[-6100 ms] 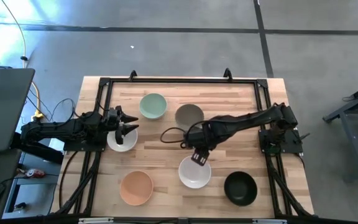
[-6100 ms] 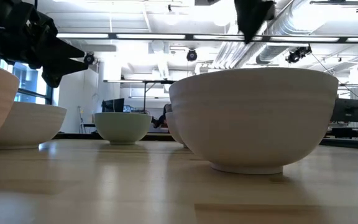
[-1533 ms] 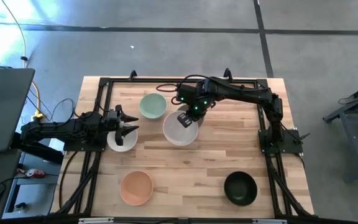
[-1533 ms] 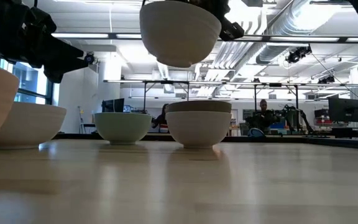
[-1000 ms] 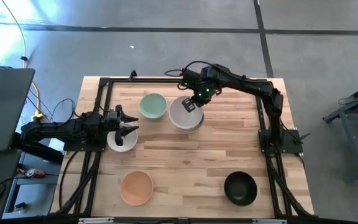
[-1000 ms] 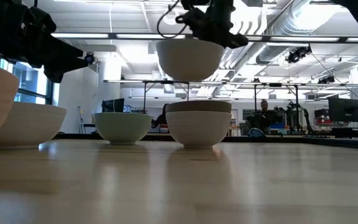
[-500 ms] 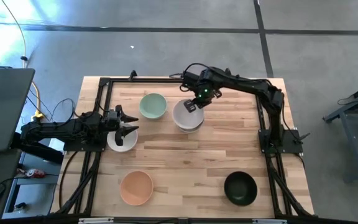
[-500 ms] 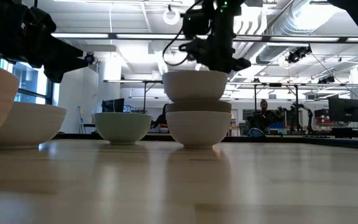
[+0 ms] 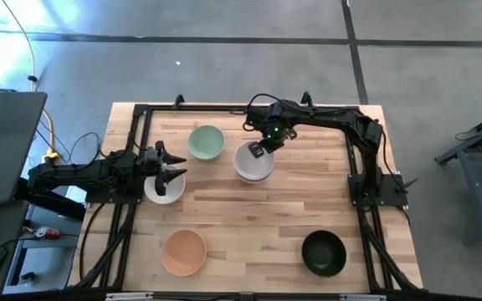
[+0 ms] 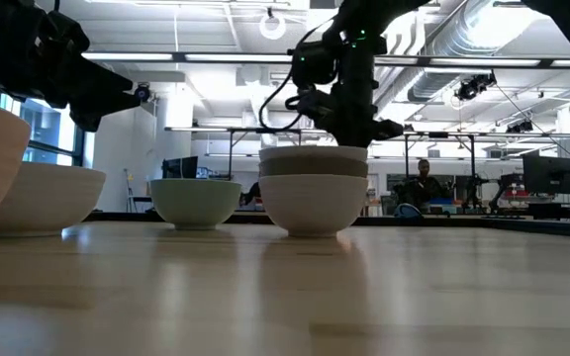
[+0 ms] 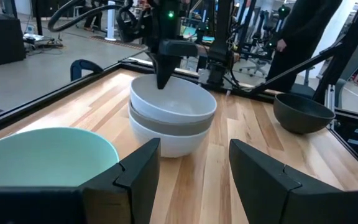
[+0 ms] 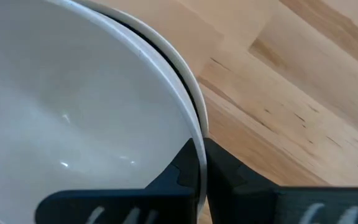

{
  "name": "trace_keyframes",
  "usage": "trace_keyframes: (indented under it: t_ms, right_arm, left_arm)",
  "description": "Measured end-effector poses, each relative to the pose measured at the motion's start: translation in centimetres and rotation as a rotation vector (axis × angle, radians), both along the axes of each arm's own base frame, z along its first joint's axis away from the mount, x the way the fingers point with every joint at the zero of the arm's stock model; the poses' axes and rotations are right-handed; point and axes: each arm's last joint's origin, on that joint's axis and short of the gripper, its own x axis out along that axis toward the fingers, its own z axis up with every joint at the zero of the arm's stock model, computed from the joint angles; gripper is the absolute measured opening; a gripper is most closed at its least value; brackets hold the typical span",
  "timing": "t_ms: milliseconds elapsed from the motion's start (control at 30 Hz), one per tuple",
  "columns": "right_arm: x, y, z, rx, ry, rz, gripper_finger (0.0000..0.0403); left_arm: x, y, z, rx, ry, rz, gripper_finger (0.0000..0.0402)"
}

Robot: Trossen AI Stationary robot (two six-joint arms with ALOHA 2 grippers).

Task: Nest bowls inside each other
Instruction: Stack the bottom white bowl on the gray bowl, then stack the blue bowl on the white bowl

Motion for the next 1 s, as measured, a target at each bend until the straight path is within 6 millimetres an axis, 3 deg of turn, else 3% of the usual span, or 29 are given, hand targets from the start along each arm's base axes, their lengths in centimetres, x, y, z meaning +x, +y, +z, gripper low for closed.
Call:
trace_keyframes:
  t_ms: [267, 767, 867, 1000]
  right_arm:
    - [0.2, 0.0, 0.0, 0.024, -0.027, 0.009, 0.0021]
    - [0.0, 0.0, 0.1, 0.049, -0.026, 0.009, 0.0156]
    - [0.1, -0.2, 1.0, 0.018, -0.023, 0.018, 0.0176]
    - [0.4, -0.4, 3.7, -0.057, -0.049, 0.039, 0.019]
  left_arm:
    - [0.0, 0.0, 0.0, 0.001, 0.0, 0.005, 0.0181]
    - [0.0, 0.1, 0.0, -0.017, -0.005, 0.023, 0.0181]
    - [-0.1, 0.2, 0.0, -0.015, -0.006, 0.068, 0.0181]
    - [-0.2, 0.6, 0.0, -0.035, -0.017, 0.237, 0.0181]
